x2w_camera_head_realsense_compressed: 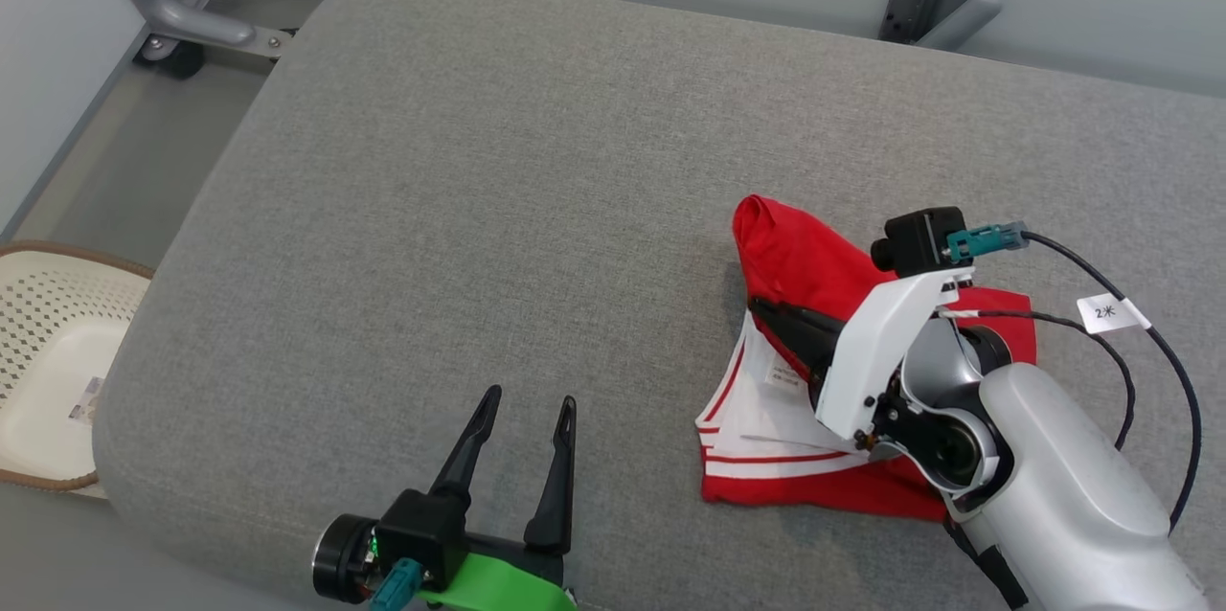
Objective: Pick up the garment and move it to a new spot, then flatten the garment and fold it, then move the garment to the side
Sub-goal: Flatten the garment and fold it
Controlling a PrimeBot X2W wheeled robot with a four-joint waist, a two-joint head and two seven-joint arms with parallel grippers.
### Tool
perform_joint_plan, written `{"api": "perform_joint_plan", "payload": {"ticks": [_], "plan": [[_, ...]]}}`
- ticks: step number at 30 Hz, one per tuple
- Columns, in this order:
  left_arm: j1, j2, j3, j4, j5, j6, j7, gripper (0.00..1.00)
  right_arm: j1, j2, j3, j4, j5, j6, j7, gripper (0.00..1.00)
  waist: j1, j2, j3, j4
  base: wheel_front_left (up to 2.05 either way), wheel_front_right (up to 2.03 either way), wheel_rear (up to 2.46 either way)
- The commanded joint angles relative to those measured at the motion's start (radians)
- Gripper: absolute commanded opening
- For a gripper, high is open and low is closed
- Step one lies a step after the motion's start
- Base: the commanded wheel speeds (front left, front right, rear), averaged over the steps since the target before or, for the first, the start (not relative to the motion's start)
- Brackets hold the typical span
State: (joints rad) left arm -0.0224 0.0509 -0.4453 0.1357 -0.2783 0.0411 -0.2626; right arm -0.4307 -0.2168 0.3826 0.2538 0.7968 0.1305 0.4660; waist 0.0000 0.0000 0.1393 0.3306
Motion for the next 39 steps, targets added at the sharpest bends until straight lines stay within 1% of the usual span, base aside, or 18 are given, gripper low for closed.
{"api": "perform_joint_plan", "payload": {"ticks": [1, 4, 10, 14, 18, 21, 22, 26, 28, 30, 32, 34, 35, 39], "plan": [[-0.016, 0.0, 0.003, 0.001, 0.0, 0.003, -0.002, 1.0, 0.009, 0.007, 0.001, -0.003, 0.004, 0.0, -0.007, 1.0, 0.0, 0.0, -0.001, -0.012, 0.0, 0.0, 0.0], [-0.02, 0.0, 0.006, 0.006, 0.008, 0.001, -0.002, 1.0, 0.007, 0.016, -0.006, -0.018, 0.035, 0.0, -0.015, 1.0, 0.0, 0.0, -0.006, -0.036, 0.0, 0.0, 0.0], [-0.014, 0.0, 0.028, 0.013, 0.023, -0.008, -0.002, 1.0, 0.009, -0.02, -0.056, -0.05, 0.071, 0.0, -0.064, 1.0, 0.0, 0.0, -0.029, -0.125, 0.0, 0.0, 0.0], [-0.015, 0.0, 0.04, 0.005, 0.027, -0.011, -0.002, 1.0, 0.024, -0.047, -0.088, -0.071, 0.074, 0.0, -0.136, 1.0, 0.0, 0.0, -0.039, -0.185, 0.0, 0.0, 0.0], [-0.012, 0.0, 0.056, 0.005, 0.021, -0.009, -0.002, 1.0, 0.052, -0.082, -0.09, -0.081, 0.04, 0.0, -0.258, 1.0, 0.0, 0.0, -0.051, -0.244, 0.0, 0.0, 0.0], [-0.009, 0.0, 0.069, 0.009, 0.017, -0.009, -0.002, 1.0, 0.082, -0.114, -0.073, -0.067, -0.001, 0.0, -0.368, 1.0, 0.0, 0.0, -0.058, -0.282, 0.0, 0.0, 0.0], [-0.006, 0.0, 0.078, 0.011, 0.018, -0.01, -0.002, 1.0, 0.109, -0.126, -0.066, -0.043, -0.027, 0.0, -0.451, 1.0, 0.0, 0.0, -0.064, -0.303, 0.0, 0.0, 0.0], [0.016, 0.0, 0.091, 0.015, 0.015, -0.012, -0.002, 1.0, 0.173, -0.147, -0.046, 0.023, -0.097, 0.0, -0.632, 1.0, 0.0, 0.0, -0.09, -0.331, 0.0, 0.0, 0.0], [0.031, 0.001, 0.109, 0.012, 0.003, -0.004, -0.002, 1.0, 0.204, -0.146, -0.047, 0.064, -0.136, 0.0, -0.694, 1.0, 0.0, 0.0, -0.107, -0.341, 0.0, 0.0, 0.0], [0.05, 0.001, 0.128, 0.006, -0.003, 0.011, -0.002, 1.0, 0.228, -0.156, -0.05, 0.093, -0.222, 0.0, -0.723, 1.0, 0.0, 0.0, -0.123, -0.35, 0.0, 0.0, 0.0], [0.068, 0.001, 0.148, -0.002, 0.006, 0.023, -0.002, 1.0, 0.259, -0.135, -0.081, 0.103, -0.287, 0.0, -0.731, 1.0, 0.0, 0.0, -0.134, -0.357, 0.0, 0.0, 0.0], [0.083, 0.001, 0.162, -0.015, 0.013, 0.03, -0.002, 1.0, 0.289, -0.112, -0.131, 0.068, -0.356, 0.0, -0.733, 1.0, 0.0, 0.0, -0.139, -0.36, 0.0, 0.0, 0.0], [0.083, 0.001, 0.162, -0.015, 0.013, 0.03, -0.002, 1.0, 0.289, -0.112, -0.131, 0.068, -0.356, 0.0, -0.733, 1.0, 0.0, 0.0, -0.139, -0.36, 0.0, 0.0, 0.0], [0.115, 0.001, 0.179, -0.023, 0.033, 0.025, -0.002, 1.0, 0.371, -0.063, -0.21, -0.03, -0.495, 0.0, -0.731, 1.0, 0.0, 0.0, -0.155, -0.36, 0.0, 0.0, 0.0]]}}
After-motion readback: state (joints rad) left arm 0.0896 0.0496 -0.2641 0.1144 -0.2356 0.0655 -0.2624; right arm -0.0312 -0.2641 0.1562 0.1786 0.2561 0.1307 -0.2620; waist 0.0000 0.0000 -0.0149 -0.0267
